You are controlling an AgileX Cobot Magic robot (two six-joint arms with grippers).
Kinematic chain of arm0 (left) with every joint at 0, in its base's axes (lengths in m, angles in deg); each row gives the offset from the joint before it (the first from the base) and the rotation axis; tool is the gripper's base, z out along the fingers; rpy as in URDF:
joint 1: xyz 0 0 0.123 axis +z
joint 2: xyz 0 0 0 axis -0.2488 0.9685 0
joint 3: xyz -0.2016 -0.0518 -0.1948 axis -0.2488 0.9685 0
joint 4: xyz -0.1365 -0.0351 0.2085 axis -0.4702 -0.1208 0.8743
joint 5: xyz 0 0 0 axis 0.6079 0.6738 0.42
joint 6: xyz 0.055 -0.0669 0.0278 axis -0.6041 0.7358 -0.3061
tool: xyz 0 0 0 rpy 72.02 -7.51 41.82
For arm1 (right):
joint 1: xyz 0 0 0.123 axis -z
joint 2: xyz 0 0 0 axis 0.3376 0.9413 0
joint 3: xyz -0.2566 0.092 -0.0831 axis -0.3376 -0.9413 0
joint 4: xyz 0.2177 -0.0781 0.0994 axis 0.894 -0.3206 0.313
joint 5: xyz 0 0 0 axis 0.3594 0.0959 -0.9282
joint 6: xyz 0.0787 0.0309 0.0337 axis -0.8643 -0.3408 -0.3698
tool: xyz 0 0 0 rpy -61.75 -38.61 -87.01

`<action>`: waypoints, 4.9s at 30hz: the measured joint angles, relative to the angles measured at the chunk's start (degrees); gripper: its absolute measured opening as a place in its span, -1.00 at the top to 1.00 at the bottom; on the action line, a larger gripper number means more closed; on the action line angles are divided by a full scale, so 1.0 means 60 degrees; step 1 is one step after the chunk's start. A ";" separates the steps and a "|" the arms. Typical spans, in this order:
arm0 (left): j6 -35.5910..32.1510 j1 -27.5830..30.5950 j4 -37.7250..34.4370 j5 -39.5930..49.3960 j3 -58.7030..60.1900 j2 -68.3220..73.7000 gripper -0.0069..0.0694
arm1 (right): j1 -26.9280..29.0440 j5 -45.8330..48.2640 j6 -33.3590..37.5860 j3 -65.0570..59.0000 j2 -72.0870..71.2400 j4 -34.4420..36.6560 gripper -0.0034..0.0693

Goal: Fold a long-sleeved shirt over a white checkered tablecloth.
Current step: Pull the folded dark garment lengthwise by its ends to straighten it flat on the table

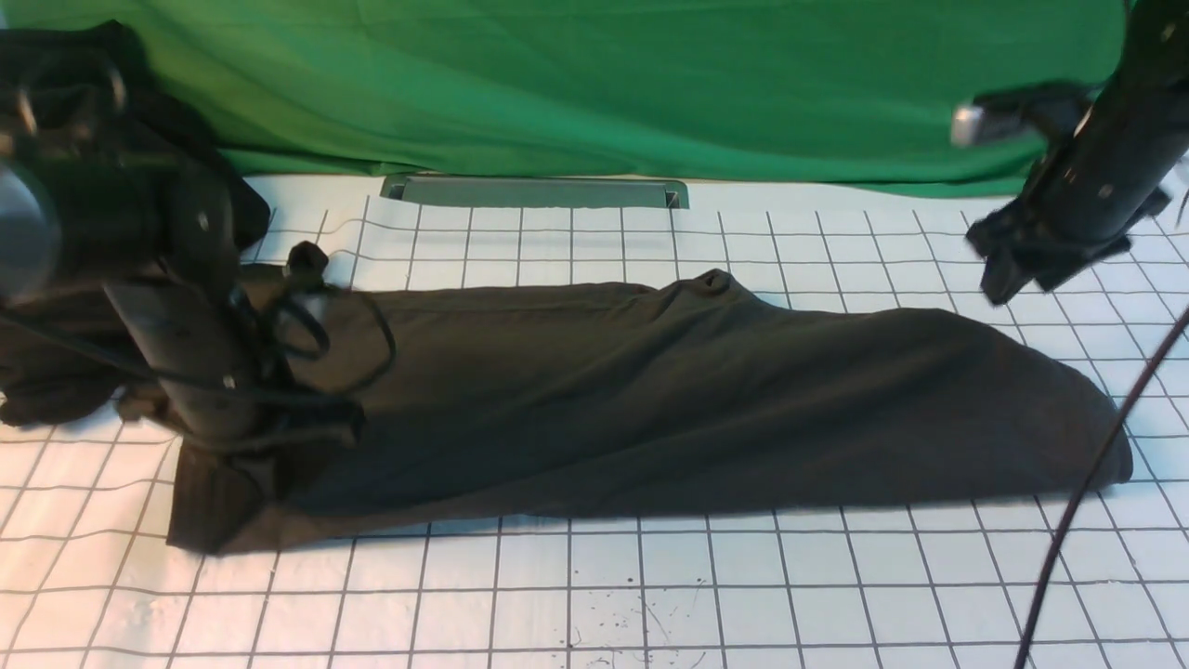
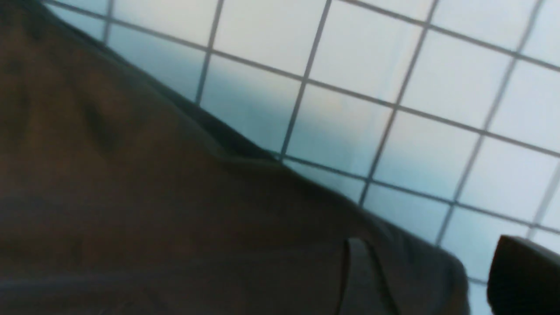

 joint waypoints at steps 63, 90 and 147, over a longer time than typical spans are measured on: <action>-0.0025 0.1259 0.2405 -0.1754 -0.5036 0.2790 0.09 | 0.0018 -0.0473 -0.0128 -0.4394 -0.3903 0.0176 0.23; -0.1821 0.0210 -0.1761 0.1452 -0.2979 0.1059 0.83 | 0.1206 -0.2603 -0.0947 -0.6657 -0.3298 0.0178 -0.23; -0.0209 0.0867 0.0452 -0.1221 -0.4739 0.1513 0.61 | 0.1132 -0.0216 -0.1436 -0.5315 -0.4845 -0.1138 -0.13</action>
